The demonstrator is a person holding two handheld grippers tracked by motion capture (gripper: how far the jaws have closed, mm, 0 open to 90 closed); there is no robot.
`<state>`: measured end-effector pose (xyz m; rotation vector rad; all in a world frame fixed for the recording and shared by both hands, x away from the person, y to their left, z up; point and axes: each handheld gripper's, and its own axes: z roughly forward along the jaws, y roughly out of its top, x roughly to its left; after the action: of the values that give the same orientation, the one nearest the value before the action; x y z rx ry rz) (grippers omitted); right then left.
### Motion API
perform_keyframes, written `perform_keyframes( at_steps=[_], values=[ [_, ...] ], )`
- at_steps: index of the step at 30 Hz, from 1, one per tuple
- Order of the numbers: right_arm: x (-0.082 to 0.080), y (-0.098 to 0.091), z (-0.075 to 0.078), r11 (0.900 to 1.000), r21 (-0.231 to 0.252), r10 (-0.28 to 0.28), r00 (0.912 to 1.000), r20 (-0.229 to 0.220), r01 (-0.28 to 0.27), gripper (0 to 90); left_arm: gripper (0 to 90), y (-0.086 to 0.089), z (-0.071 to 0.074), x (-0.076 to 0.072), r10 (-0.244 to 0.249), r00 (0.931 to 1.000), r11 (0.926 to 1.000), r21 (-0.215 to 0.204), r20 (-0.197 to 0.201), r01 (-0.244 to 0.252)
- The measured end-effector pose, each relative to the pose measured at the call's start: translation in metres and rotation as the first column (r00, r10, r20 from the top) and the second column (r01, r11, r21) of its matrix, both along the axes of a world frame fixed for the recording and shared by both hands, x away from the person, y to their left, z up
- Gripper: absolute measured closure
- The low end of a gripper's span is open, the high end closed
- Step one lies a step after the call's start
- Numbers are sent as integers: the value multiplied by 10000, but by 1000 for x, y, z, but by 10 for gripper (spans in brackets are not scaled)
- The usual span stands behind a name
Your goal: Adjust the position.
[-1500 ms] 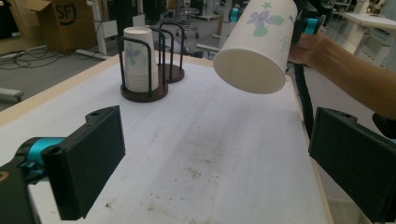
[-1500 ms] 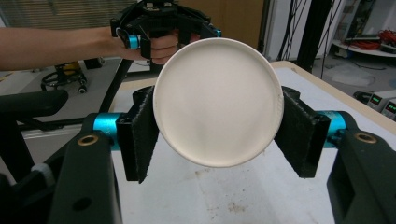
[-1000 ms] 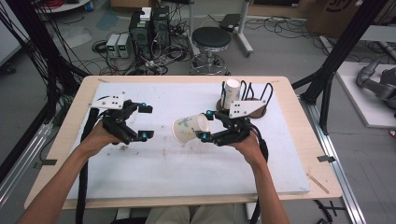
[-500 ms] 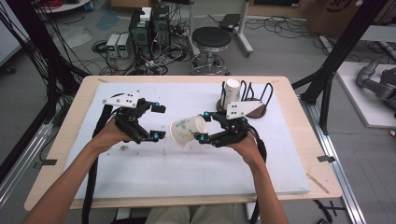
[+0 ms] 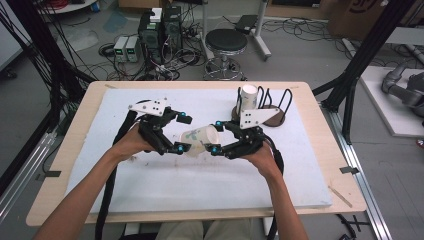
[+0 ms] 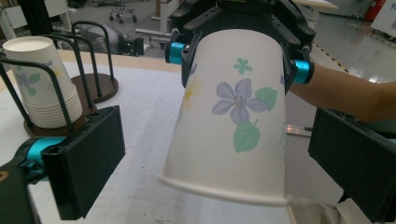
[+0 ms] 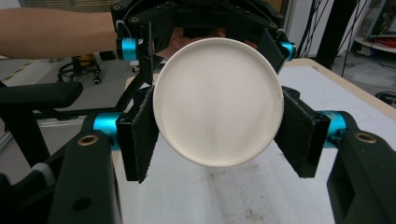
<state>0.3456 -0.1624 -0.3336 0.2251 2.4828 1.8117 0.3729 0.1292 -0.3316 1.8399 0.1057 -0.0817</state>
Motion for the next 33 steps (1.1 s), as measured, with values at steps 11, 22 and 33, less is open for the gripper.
perform_keyframes(
  at_steps=[11, 22, 33],
  values=[
    [0, 3, 0, 10000, 30, 85, 10000, 19, -85, 364, 37, -13, -1, 1, -214, 9998, 9997, 93, -16, 214],
    [0, 3, 0, 9998, 119, 134, 9999, -16, -134, 364, 37, -20, -5, 2, -325, 9995, 9990, 303, -44, 326],
    [-1, 1, 1, 9996, 223, 164, 9999, -39, -164, 364, 38, -26, -12, 0, -536, 9986, 9965, 648, -9, 536]
  ],
)
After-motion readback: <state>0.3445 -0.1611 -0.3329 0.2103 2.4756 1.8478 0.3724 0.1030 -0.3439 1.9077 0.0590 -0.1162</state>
